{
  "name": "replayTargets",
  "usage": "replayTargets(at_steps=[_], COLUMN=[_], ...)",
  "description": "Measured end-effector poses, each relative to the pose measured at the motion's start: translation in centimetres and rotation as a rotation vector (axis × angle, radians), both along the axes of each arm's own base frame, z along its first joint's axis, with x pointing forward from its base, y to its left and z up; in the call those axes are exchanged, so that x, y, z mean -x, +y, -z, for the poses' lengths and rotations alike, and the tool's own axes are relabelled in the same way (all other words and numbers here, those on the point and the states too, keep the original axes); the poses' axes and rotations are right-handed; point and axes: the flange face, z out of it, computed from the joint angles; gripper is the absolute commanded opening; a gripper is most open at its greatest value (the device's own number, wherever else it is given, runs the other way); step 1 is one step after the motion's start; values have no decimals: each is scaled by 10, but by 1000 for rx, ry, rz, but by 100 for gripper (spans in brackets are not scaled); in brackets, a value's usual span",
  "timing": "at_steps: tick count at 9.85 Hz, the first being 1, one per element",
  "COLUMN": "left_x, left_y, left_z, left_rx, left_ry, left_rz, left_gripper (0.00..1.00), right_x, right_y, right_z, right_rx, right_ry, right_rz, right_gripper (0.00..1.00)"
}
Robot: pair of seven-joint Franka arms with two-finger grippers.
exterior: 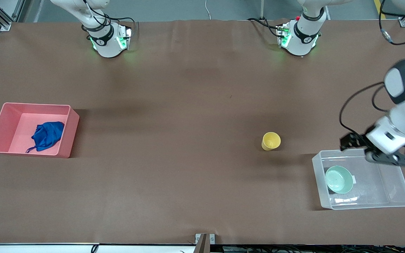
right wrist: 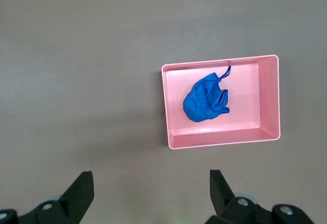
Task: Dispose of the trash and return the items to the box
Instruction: 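Move the left gripper to the yellow cup and grasp it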
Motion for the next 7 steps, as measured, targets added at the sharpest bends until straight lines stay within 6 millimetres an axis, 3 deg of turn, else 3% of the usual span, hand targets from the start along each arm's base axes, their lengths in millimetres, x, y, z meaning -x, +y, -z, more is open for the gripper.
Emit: replayTargets(at_steps=[2, 4, 7], left_x=[31, 40, 52], left_y=[-34, -63, -97], left_z=[17, 41, 105], left_rx=[-2, 9, 47], left_ry=[48, 55, 22], left_rz=[6, 8, 0], left_gripper=[85, 85, 85], right_x=[-1, -1, -2], right_y=[1, 1, 1], right_z=[2, 2, 1], right_rx=[1, 1, 5], right_ry=[7, 10, -5], right_rz=[-8, -9, -10], right_gripper=[100, 100, 100])
